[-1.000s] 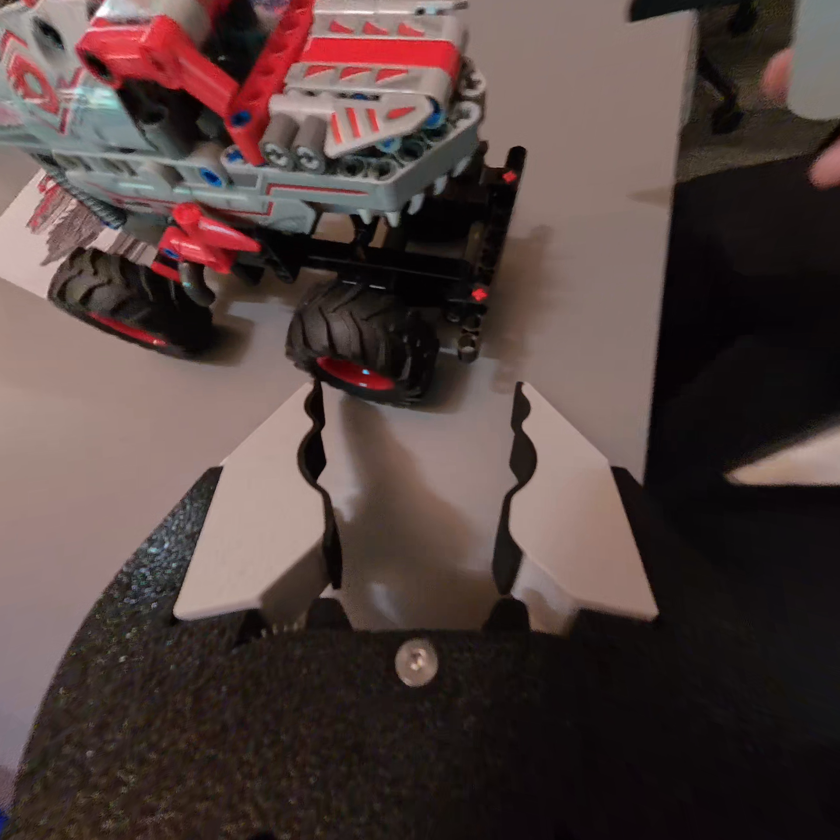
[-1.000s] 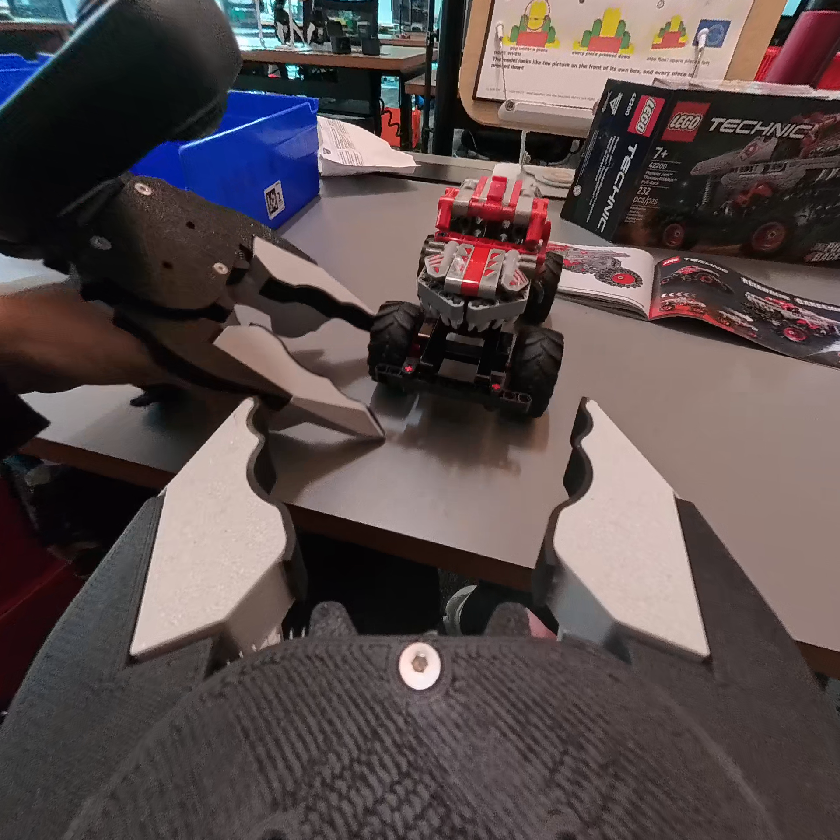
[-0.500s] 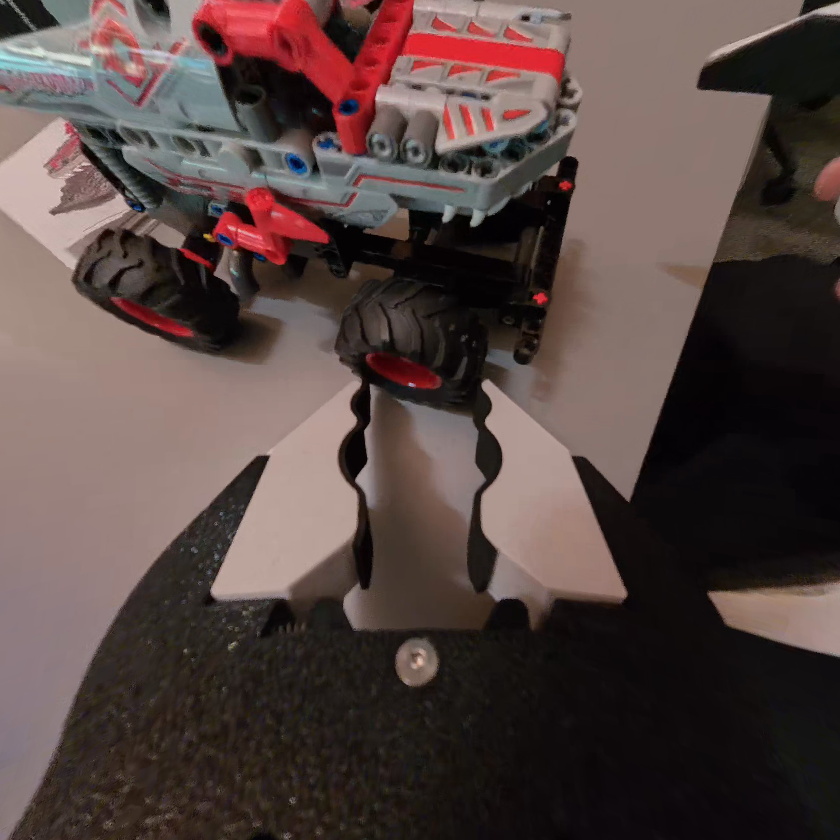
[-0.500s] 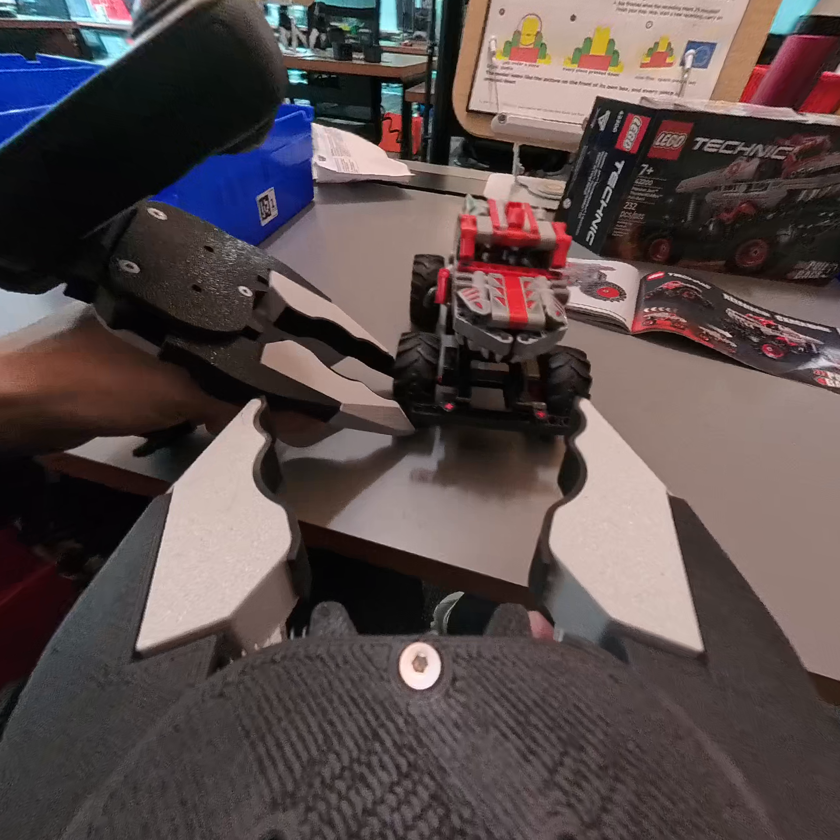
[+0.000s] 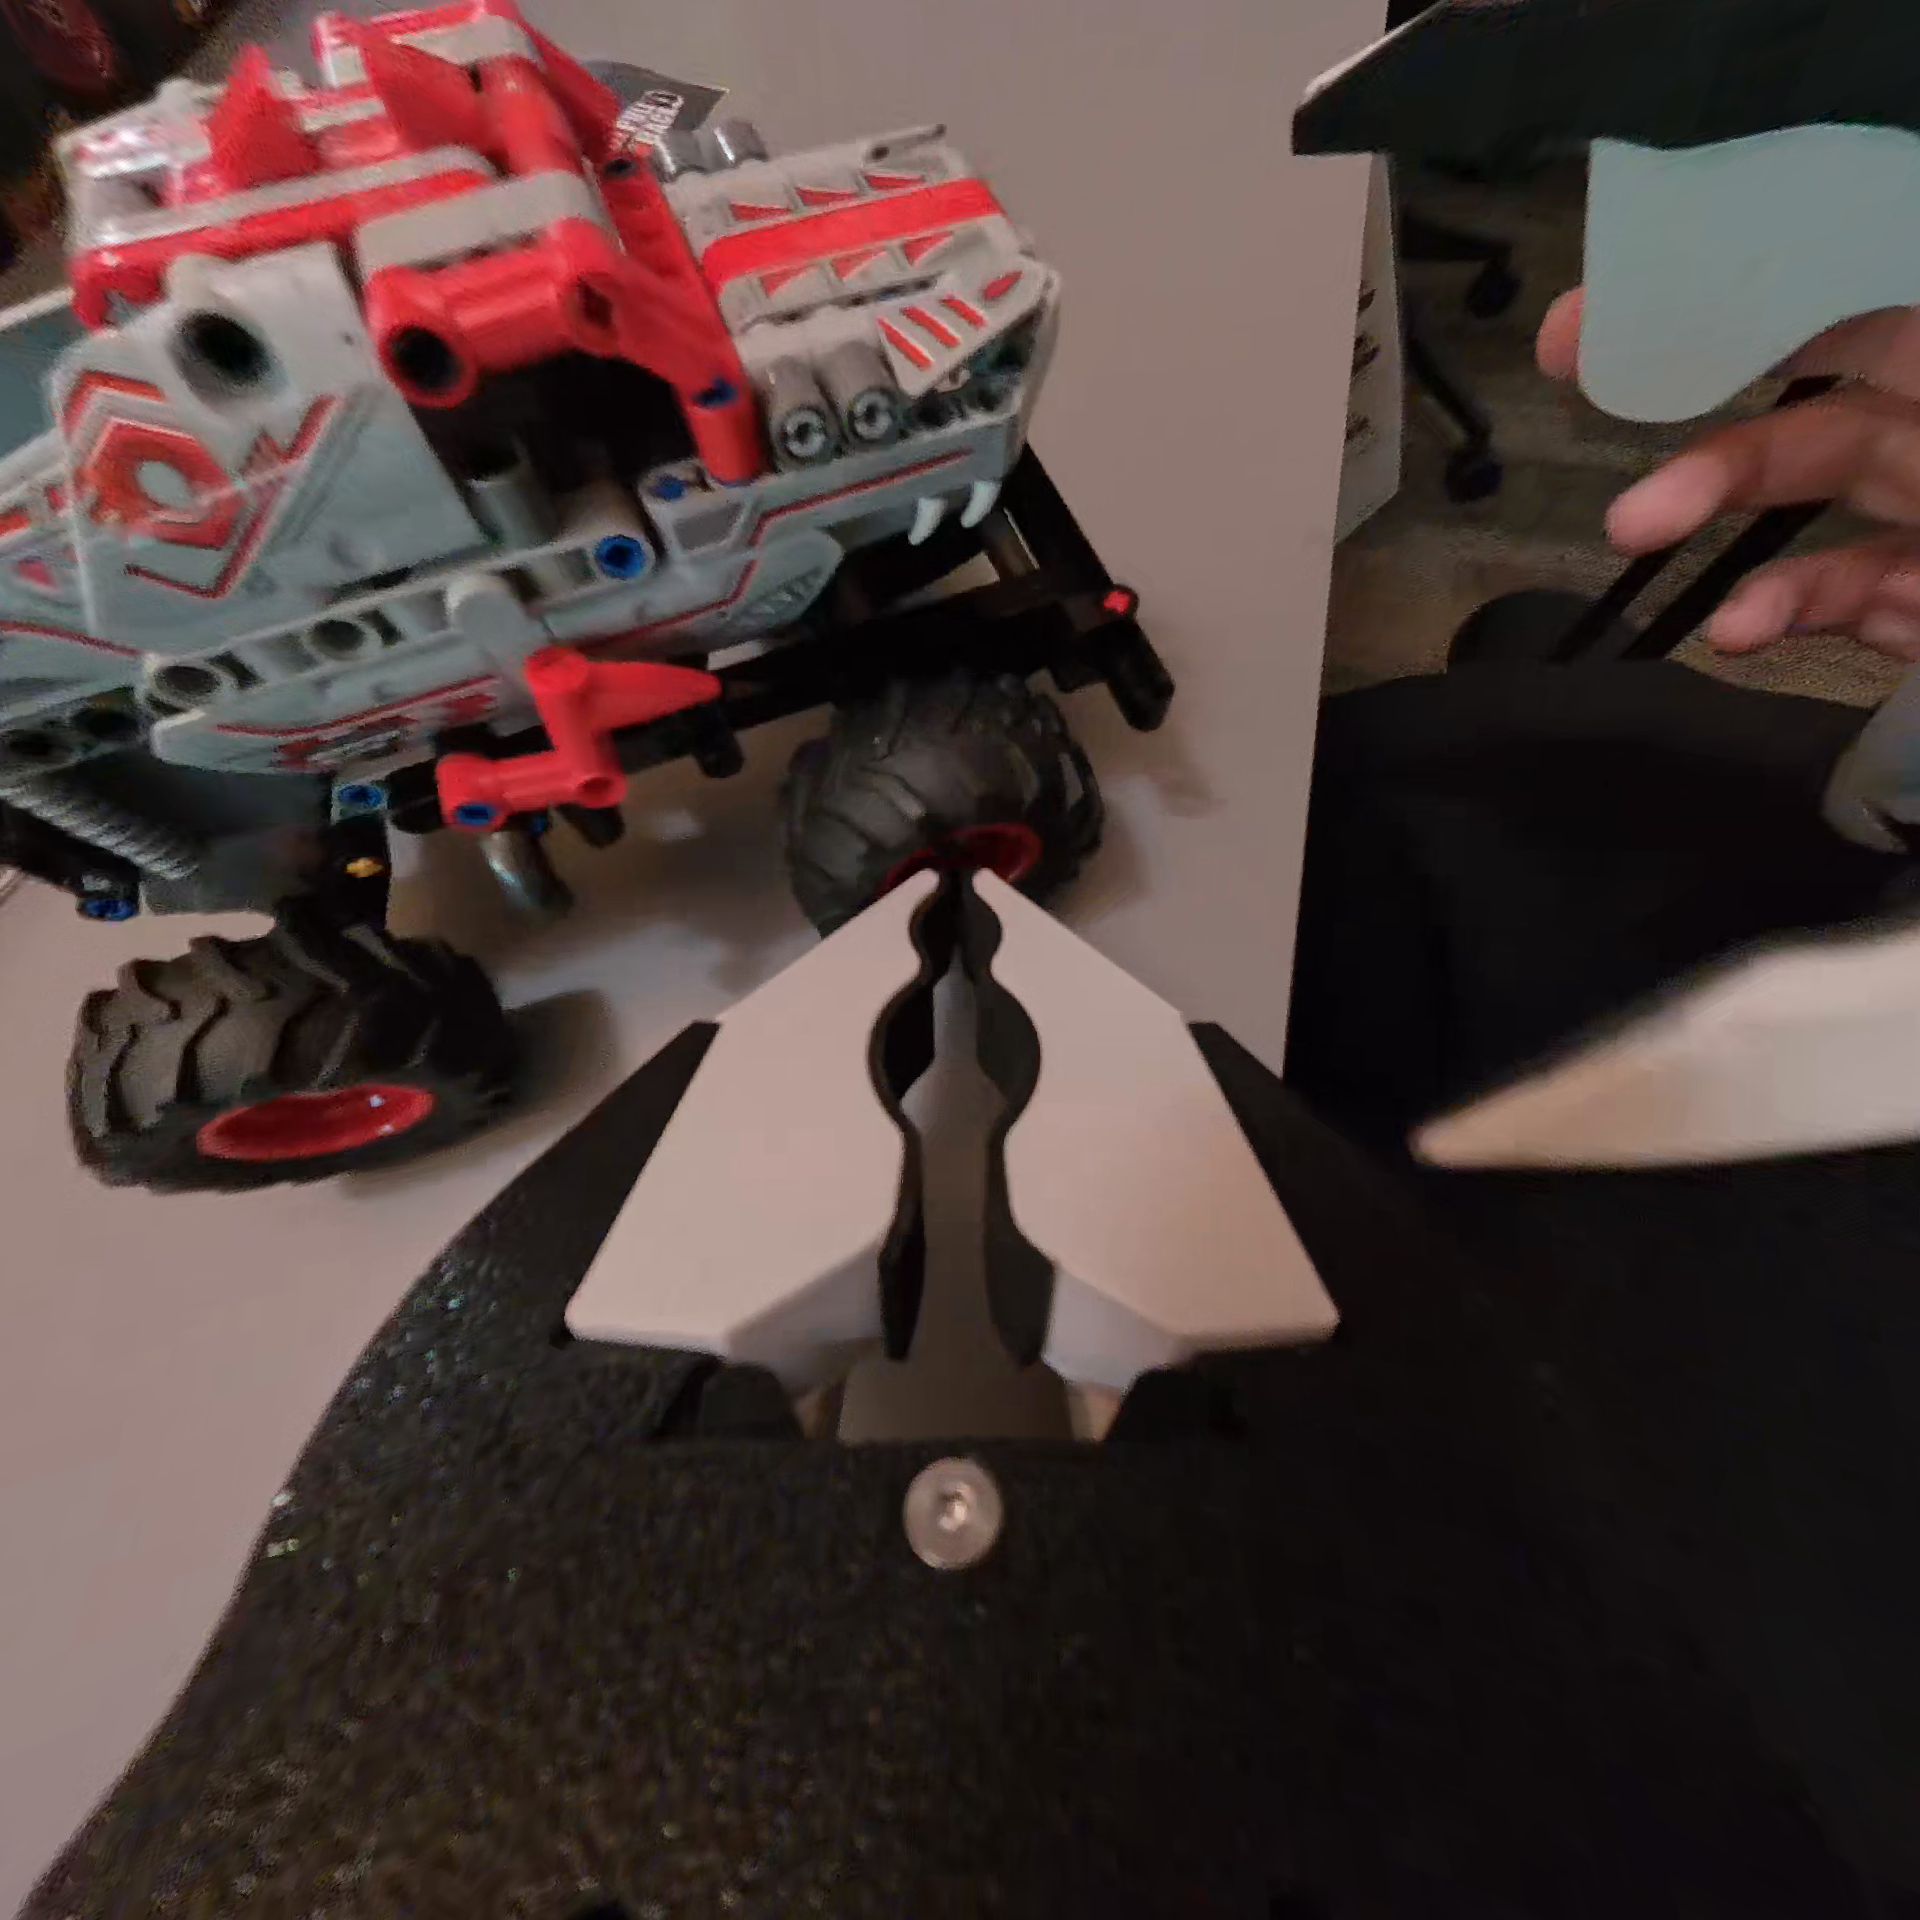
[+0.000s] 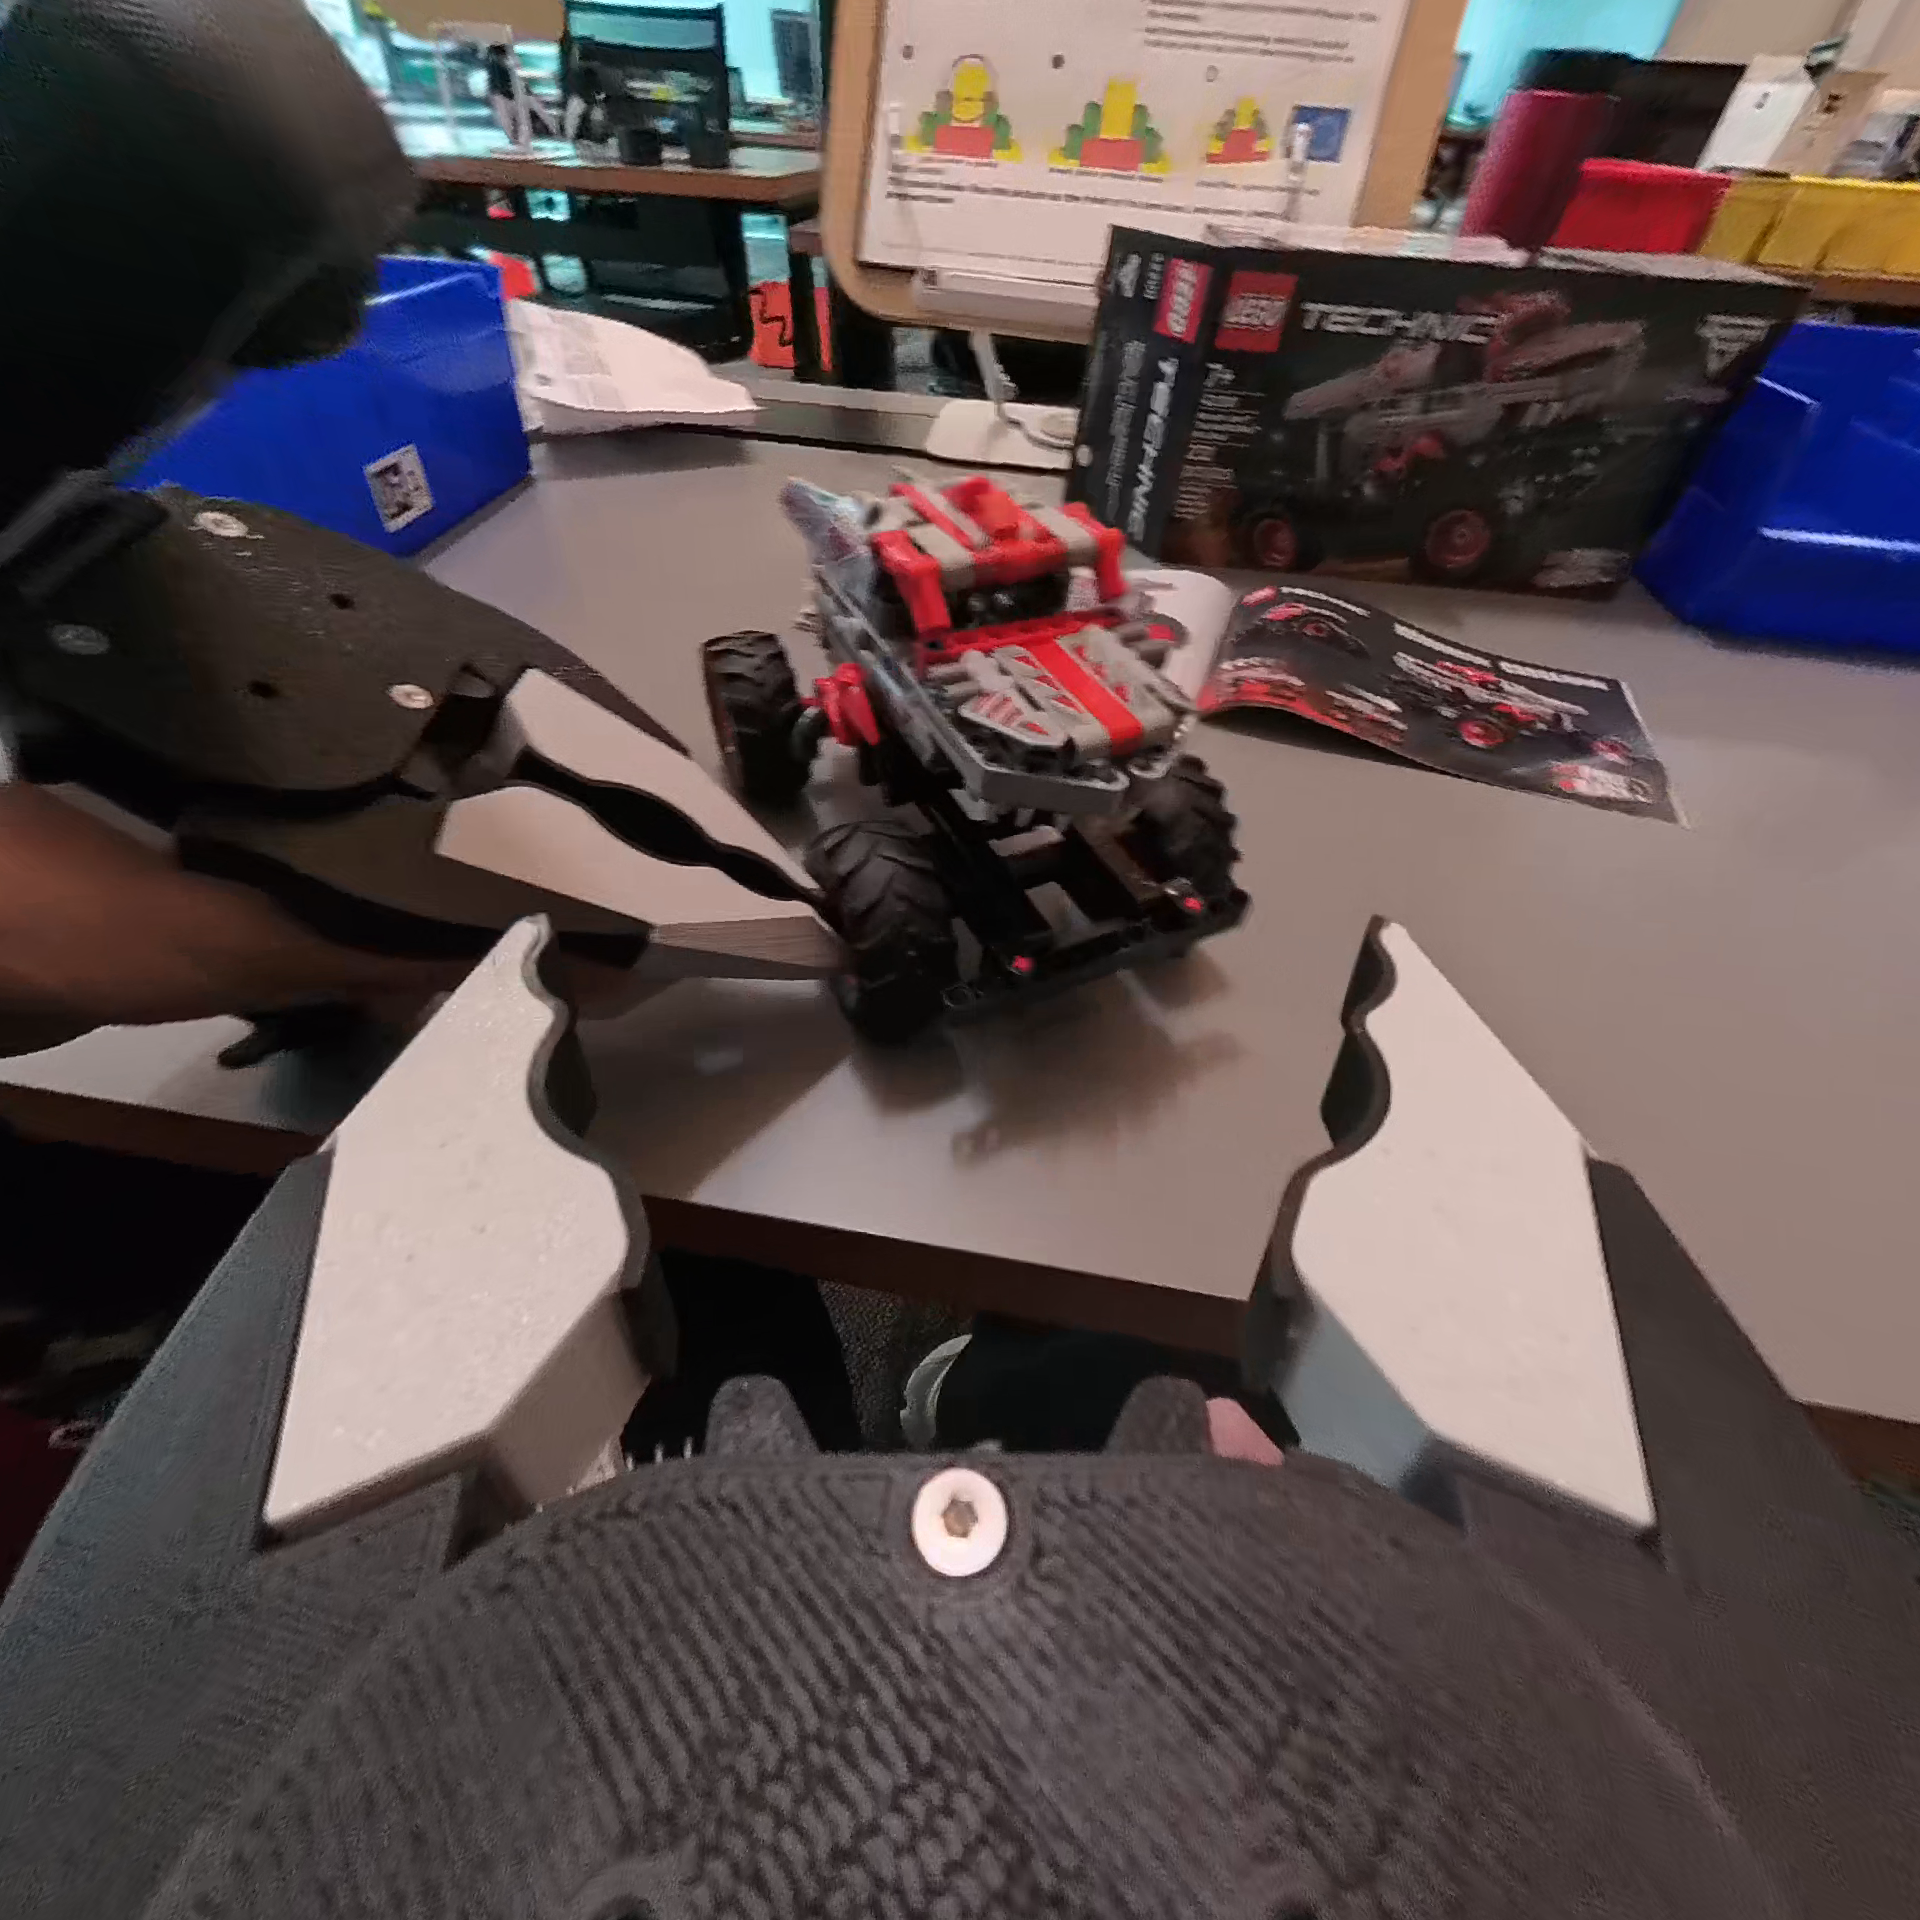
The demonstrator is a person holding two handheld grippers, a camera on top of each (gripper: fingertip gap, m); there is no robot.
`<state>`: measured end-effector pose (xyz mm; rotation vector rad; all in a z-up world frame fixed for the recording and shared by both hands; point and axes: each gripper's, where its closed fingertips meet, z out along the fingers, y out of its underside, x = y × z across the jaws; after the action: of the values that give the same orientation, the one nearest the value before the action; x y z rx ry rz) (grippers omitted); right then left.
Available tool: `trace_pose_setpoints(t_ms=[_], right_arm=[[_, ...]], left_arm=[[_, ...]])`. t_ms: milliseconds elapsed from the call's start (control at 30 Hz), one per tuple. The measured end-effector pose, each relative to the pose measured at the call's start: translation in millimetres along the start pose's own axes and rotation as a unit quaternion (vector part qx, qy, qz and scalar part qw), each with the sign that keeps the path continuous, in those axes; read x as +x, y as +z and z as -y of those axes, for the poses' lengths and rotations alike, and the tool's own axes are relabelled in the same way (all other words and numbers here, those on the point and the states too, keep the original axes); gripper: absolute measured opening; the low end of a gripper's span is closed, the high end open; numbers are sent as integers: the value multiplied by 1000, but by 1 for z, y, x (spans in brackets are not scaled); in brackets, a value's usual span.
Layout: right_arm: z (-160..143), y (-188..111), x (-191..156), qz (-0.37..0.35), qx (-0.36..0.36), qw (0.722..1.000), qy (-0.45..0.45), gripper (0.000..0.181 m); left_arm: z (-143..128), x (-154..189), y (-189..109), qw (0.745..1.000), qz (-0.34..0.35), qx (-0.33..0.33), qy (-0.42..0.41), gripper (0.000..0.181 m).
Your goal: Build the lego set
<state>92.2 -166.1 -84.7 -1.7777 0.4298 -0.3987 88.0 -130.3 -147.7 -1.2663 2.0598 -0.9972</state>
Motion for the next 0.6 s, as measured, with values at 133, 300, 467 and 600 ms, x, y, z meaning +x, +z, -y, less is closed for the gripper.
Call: trace_pose_setpoints(t_ms=[133, 300, 467, 600], right_arm=[[-12, 1, 28, -12, -13, 1000, 21, 143], [-10, 3, 37, -7, -13, 1000, 12, 127], [-8, 6, 43, -5, -12, 1000, -3, 129], [-6, 8, 41, -1, -6, 1000, -4, 142]], left_arm=[[13, 2, 14, 1000, 9, 6, 8, 0], [33, 1, 34, 1000, 14, 21, -1, 0], [34, -5, 43, 1000, 21, 7, -6, 0], [29, -4, 25, 1000, 14, 15, -6, 14]])
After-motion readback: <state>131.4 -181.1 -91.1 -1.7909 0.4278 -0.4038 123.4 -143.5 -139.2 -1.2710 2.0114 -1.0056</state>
